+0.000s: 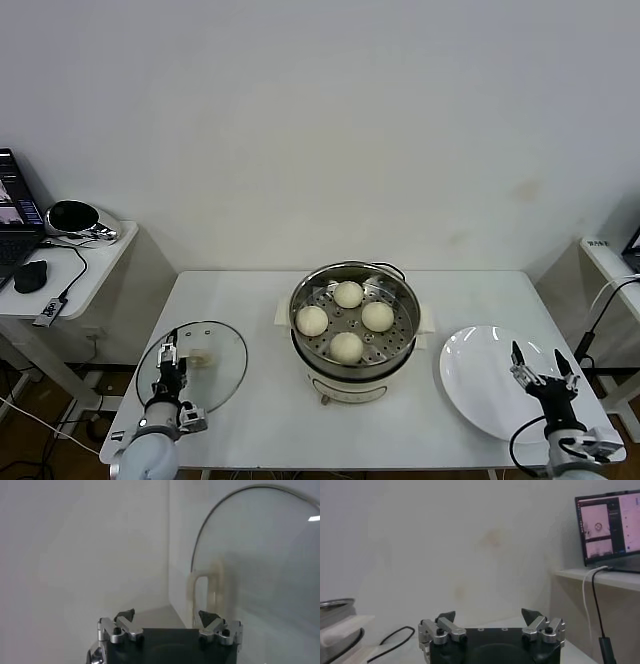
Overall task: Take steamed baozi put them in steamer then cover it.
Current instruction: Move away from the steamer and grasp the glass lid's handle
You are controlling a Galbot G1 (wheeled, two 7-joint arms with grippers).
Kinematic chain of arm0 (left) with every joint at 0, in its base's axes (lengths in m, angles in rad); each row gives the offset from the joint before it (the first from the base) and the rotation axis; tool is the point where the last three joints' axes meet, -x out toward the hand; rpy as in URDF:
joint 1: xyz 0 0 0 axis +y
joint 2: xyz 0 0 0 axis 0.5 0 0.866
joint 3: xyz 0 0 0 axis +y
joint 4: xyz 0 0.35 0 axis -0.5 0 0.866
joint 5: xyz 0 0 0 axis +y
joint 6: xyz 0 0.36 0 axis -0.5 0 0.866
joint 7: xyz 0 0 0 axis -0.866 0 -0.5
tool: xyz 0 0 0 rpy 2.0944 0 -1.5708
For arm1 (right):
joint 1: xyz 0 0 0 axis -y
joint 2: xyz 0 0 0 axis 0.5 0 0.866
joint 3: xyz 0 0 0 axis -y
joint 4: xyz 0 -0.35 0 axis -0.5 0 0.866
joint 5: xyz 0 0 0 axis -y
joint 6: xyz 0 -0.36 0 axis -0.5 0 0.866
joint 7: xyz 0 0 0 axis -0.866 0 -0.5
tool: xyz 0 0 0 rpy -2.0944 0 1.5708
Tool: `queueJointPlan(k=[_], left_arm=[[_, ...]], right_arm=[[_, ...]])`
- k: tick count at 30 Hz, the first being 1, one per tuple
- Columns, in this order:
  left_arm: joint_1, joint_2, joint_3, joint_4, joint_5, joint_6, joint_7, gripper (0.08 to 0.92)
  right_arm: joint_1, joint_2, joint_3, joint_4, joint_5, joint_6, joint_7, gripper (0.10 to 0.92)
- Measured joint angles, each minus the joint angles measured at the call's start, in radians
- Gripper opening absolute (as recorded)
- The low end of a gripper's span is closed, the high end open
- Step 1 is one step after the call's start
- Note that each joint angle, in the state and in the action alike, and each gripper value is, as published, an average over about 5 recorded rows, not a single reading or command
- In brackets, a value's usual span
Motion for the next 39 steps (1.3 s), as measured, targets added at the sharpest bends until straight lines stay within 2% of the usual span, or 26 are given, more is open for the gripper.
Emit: queueJointPlan(k=[26,29,39], left_arm=[[-0.09,-0.064,0.017,0.108,0.003,0.013,-0.079,0.822],[-0.092,-0.066,0.019,0.119,0.0,0.007,-0.091,0.785],[-0.089,-0.061,0.02,0.149,-0.002,-0.011,-0.111,0.499]], right_arm=[[0.013,-0.005,0.003,-0.031,0.0,-0.001,-0.002,0.823],[0.013,-0.004,0.003,-0.032,-0.001,-0.001,-0.002,0.823],[0.009,-0.003,0.006,-0.033,-0.005,-0.002,-0.003,0.823]])
